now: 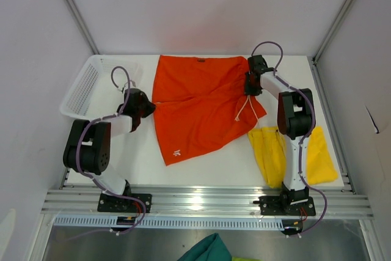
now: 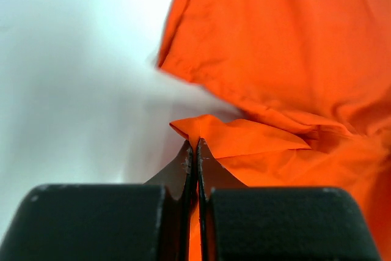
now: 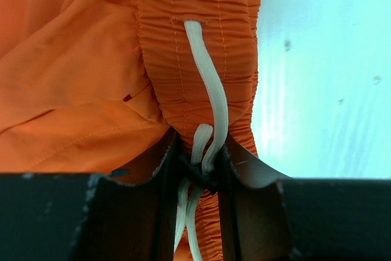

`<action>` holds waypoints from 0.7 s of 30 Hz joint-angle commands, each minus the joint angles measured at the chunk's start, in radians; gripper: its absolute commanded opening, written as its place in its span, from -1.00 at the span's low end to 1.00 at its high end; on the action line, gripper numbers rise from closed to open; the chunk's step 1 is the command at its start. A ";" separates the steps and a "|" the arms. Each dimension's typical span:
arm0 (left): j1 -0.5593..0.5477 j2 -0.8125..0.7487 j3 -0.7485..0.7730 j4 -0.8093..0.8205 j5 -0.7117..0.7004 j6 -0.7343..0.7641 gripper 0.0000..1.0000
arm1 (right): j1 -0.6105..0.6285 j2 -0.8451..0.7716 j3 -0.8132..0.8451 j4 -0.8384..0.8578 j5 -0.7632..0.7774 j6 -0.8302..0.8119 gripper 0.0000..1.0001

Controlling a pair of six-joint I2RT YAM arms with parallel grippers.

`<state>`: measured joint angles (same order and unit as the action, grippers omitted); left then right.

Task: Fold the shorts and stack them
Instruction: Flatten the shorts out

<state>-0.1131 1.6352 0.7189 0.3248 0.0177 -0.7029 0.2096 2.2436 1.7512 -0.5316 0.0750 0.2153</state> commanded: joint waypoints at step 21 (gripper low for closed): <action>0.041 -0.239 0.174 -0.385 -0.134 0.066 0.67 | -0.032 -0.338 -0.280 0.011 -0.188 0.088 0.96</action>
<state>-0.0753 1.4784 0.8604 0.0002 -0.1421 -0.6456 0.2268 2.0583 1.5337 -0.5648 -0.0154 0.2619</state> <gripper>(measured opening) 0.819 0.968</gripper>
